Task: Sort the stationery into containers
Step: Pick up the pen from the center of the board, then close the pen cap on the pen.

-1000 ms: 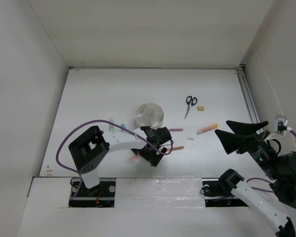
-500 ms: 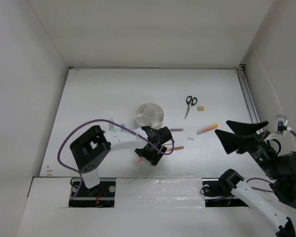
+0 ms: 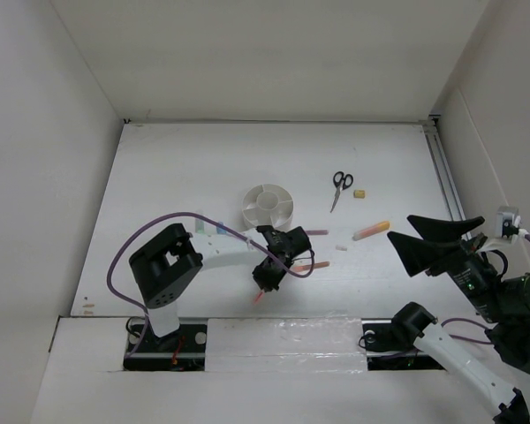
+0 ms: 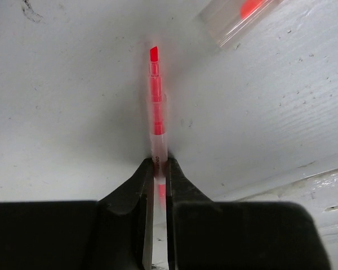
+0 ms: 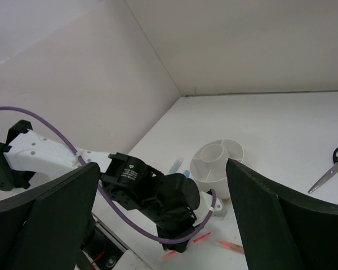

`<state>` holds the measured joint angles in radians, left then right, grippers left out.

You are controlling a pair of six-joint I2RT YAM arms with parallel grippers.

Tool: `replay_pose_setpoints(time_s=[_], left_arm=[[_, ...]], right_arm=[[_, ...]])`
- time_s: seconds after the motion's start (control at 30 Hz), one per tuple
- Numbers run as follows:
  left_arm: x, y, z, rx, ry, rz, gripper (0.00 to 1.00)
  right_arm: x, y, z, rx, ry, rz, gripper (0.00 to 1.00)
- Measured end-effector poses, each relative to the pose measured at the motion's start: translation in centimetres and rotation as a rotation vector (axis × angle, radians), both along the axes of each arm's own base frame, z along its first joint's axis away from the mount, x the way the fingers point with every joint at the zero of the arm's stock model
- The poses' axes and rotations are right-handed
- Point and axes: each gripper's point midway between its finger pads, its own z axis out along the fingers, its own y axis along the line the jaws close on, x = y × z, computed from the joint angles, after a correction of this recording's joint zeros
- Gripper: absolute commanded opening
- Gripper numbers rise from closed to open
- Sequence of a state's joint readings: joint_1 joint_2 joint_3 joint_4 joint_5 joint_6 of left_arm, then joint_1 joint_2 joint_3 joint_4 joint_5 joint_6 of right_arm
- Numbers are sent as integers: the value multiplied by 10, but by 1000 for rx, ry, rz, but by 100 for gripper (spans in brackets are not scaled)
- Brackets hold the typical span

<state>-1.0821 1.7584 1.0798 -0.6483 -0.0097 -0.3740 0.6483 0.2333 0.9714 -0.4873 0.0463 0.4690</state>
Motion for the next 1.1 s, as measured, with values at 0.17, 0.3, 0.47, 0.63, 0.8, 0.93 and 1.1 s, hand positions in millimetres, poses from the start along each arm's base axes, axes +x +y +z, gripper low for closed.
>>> replay_pose_setpoints(time_s=[0.17, 0.3, 0.47, 0.63, 0.8, 0.93, 1.1], left_arm=[[-1, -1, 0, 10, 5, -7, 0], [-3, -1, 1, -9, 4, -11, 0], [-6, -1, 4, -49, 1, -11, 0], [-3, -2, 26, -104, -53, 13, 0], [10, -4, 79, -217, -177, 53, 0], [18, -7, 121, -326, -262, 73, 0], [19, -5, 161, -447, -330, 80, 0]], right_arm=[[-1, -3, 4, 8, -6, -12, 100], [0, -7, 6, 14, -6, -32, 100], [13, -16, 2, 18, 34, -112, 100], [36, -17, -17, 1, 144, -198, 100], [44, -12, -39, 15, 205, -205, 94], [68, -5, -59, 7, 315, -266, 100], [106, 15, -120, -81, 548, -354, 100]])
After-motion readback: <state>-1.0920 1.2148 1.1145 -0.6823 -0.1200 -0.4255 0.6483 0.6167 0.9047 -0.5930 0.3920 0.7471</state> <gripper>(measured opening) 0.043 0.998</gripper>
